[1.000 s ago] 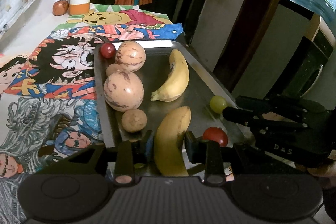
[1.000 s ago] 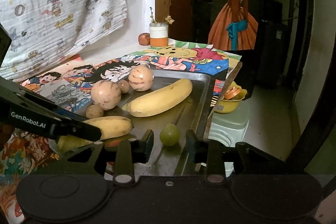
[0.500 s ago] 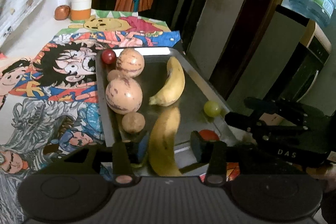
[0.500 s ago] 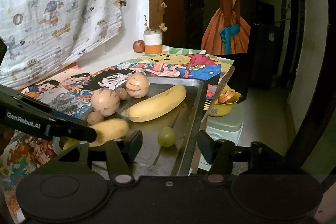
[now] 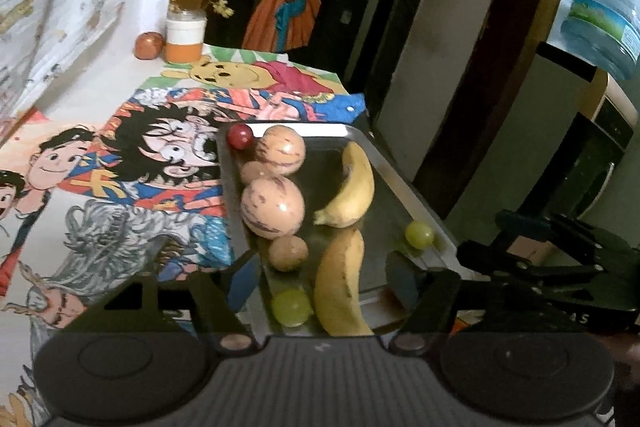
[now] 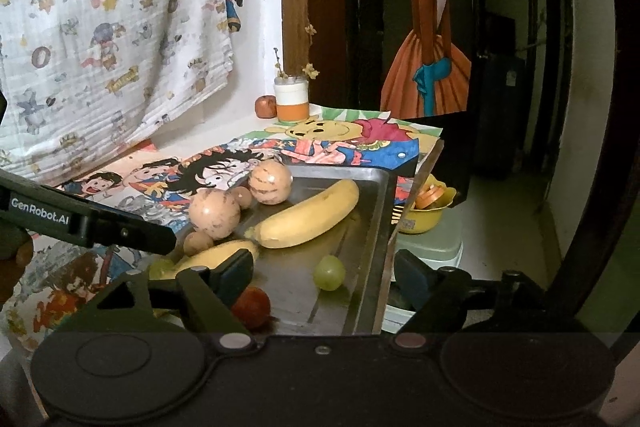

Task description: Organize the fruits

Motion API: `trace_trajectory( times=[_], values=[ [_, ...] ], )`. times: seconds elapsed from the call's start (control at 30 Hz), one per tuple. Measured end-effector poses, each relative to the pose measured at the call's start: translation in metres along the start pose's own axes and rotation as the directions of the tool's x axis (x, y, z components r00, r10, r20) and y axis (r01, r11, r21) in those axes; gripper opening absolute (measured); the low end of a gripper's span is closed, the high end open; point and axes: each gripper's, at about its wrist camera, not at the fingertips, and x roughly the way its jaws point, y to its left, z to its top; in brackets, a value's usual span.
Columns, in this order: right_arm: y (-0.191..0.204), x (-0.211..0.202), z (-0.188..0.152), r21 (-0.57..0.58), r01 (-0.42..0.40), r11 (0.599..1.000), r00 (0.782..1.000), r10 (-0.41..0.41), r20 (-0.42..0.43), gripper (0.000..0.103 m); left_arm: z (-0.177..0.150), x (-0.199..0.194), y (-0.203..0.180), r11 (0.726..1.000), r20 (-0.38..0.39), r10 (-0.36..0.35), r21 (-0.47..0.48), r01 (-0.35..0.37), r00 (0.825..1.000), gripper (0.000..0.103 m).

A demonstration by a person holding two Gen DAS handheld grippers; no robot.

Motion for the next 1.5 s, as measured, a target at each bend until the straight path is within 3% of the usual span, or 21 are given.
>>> trace_trajectory(
  times=[0.4,0.7,1.03,1.5],
  values=[
    [0.017,-0.017,0.003,0.013,0.002,1.000,0.999,-0.002,0.043,0.095,-0.007,-0.023,0.015,0.999,0.104,0.050,-0.017,-0.048,0.993,0.103],
    [0.041,-0.034,0.005,0.000,0.037,0.999,0.996,-0.037,0.086,0.102,-0.023,-0.045,0.028,0.996,0.137,0.089,-0.036,-0.085,0.987,0.103],
    [0.059,-0.052,0.002,0.059,0.059,0.997,0.993,-0.064,0.100,0.102,-0.039,-0.069,0.045,0.992,0.159,0.121,-0.042,-0.116,0.980,0.103],
    [0.095,-0.070,-0.005,0.030,0.055,0.998,0.992,-0.058,0.116,0.102,-0.060,-0.097,0.059,0.992,0.167,0.122,-0.058,-0.113,0.979,0.103]
  ],
)
